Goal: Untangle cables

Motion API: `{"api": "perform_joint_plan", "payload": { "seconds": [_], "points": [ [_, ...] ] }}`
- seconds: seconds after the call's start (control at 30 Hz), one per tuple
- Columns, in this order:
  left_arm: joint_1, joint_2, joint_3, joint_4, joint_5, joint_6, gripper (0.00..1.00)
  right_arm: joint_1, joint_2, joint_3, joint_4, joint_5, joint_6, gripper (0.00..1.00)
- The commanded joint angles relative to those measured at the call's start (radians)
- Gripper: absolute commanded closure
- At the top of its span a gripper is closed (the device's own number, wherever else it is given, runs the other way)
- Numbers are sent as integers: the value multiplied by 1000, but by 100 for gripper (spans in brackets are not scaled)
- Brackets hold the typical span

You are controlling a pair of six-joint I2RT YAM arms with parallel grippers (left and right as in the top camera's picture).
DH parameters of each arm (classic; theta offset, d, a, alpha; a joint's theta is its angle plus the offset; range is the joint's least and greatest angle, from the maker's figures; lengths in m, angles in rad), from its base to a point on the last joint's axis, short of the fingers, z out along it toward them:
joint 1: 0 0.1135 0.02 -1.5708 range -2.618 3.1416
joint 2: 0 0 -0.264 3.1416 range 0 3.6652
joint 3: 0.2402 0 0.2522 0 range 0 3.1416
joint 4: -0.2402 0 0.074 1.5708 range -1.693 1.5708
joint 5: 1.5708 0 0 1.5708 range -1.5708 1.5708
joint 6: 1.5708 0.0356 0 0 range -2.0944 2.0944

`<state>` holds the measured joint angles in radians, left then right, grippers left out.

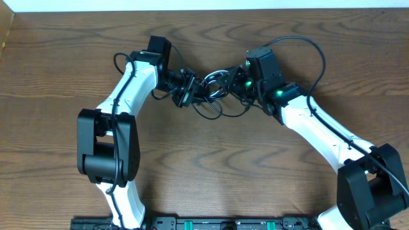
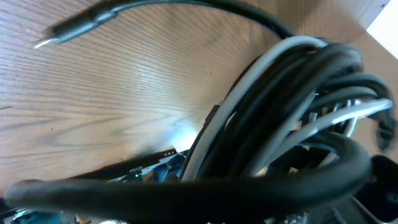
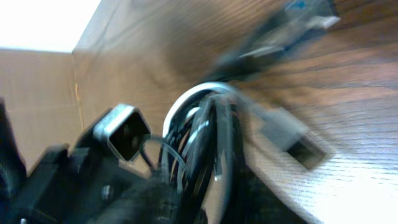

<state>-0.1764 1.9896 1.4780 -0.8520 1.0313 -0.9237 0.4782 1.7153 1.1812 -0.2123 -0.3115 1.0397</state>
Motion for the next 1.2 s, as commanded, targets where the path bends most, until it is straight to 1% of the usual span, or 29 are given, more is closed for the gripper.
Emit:
{"api": "perform_joint_plan", "payload": {
  "seconds": [0.0, 0.07, 0.17, 0.23, 0.33, 0.37, 0.4, 0.47, 0.5, 0.57, 0.63, 0.73, 0.8, 1.07, 1.17],
  "points": [
    [-39, -17, 19, 27, 75, 10, 92, 14, 8, -2, 10, -22, -47, 98],
    [-39, -17, 19, 48, 31, 10, 92, 14, 8, -2, 7, -15, -90, 99],
    [-38, -17, 19, 55, -110, 10, 92, 14, 8, -2, 7, -14, -188, 99],
    [-39, -17, 19, 54, -205, 10, 83, 14, 8, -2, 6, -14, -246, 99],
    [-39, -17, 19, 56, -285, 10, 69, 14, 8, -2, 0, -14, -340, 99],
    [-38, -17, 19, 60, -289, 12, 63, 14, 8, -2, -10, -8, -362, 99],
    [-38, -17, 19, 75, -287, 25, 59, 14, 8, -2, -26, 0, -380, 99],
    [-38, -17, 19, 107, -271, 62, 45, 14, 15, -2, -65, 24, -384, 99],
    [-38, -17, 19, 130, -247, 85, 42, 14, 20, -2, -77, 25, -384, 99],
    [-38, -17, 19, 178, -188, 124, 38, 13, 39, -2, -93, 16, -383, 99],
    [-38, -17, 19, 216, -147, 138, 38, 12, 61, -2, -94, -19, -383, 99],
    [-38, -17, 19, 233, -142, 148, 38, 0, 95, -2, -83, -107, -383, 99],
    [-38, -17, 19, 232, -142, 180, 39, -13, 116, -2, -75, -148, -383, 99],
    [-39, -17, 19, 175, -143, 372, 60, -98, 185, -2, -71, -259, -383, 99],
    [-39, -17, 18, 164, -165, 381, 63, -128, 211, -2, -72, -275, -383, 99]
  ]
}}
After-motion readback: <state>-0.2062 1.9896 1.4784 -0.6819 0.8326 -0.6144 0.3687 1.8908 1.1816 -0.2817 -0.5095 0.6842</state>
